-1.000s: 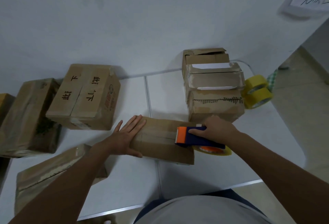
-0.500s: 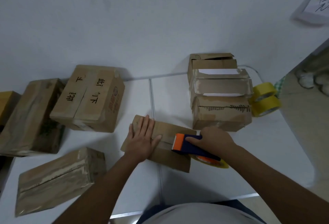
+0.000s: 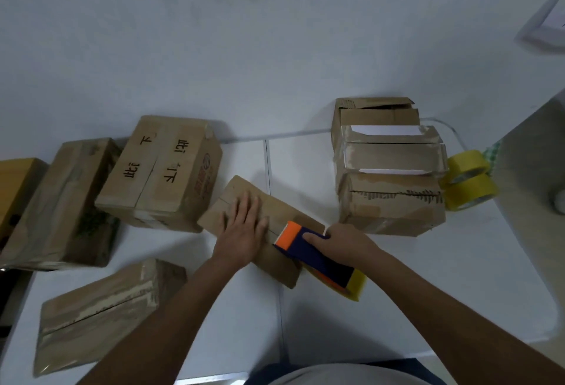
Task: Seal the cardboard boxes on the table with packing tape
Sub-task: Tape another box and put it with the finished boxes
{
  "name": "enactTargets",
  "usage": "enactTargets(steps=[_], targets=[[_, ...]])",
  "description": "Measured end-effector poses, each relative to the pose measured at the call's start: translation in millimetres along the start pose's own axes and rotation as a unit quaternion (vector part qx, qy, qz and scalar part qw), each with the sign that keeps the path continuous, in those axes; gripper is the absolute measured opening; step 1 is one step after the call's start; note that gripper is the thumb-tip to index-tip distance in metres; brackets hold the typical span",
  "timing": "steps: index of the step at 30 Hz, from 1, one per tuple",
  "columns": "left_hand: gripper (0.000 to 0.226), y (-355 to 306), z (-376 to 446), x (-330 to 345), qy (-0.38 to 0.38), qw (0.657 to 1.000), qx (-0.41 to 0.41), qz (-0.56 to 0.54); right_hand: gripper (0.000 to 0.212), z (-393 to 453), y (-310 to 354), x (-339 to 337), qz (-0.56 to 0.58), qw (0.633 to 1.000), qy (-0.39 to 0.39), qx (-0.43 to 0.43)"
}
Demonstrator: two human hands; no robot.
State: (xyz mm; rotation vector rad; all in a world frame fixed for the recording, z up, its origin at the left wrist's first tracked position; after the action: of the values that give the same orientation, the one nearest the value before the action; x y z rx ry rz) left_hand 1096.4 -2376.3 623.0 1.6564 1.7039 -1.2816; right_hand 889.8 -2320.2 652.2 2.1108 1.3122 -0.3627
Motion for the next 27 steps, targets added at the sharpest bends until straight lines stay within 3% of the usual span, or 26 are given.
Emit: enactTargets(steps=[6, 13, 22, 27], targets=[[0.086, 6.2, -1.3, 17.8, -0.043, 0.999, -0.013, 0.019, 0.04, -10.5, 7.8, 9.5, 0.127, 0.989, 0.026, -0.077], [0.084, 8.1, 1.0, 19.2, -0.03, 0.999, -0.018, 0.02, 0.037, -22.2, -0.3, 13.9, 0.172, 0.979, 0.006, -0.111], [0.082, 4.6, 2.3, 17.9, -0.013, 0.999, -0.022, 0.033, 0.05, -24.8, -72.8, 26.4, 0.169, 0.983, -0.026, -0.064], [0.067, -9.1, -6.2, 5.0, -0.042, 0.997, -0.037, 0.059, 0.049, -17.2, -71.6, 30.2, 0.156, 0.985, -0.022, -0.066]])
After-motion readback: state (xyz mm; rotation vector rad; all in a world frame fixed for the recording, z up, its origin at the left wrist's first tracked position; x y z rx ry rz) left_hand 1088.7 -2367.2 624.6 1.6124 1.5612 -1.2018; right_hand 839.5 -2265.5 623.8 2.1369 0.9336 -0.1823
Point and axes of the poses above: each hand's wrist, its own z-axis towards the middle knuckle, its own x-axis out of the palm, y = z × x, the point moved 10 cm from there along z, towards the middle knuckle, and after that the axes turned 12 degrees about y, right-handed, at the moved point
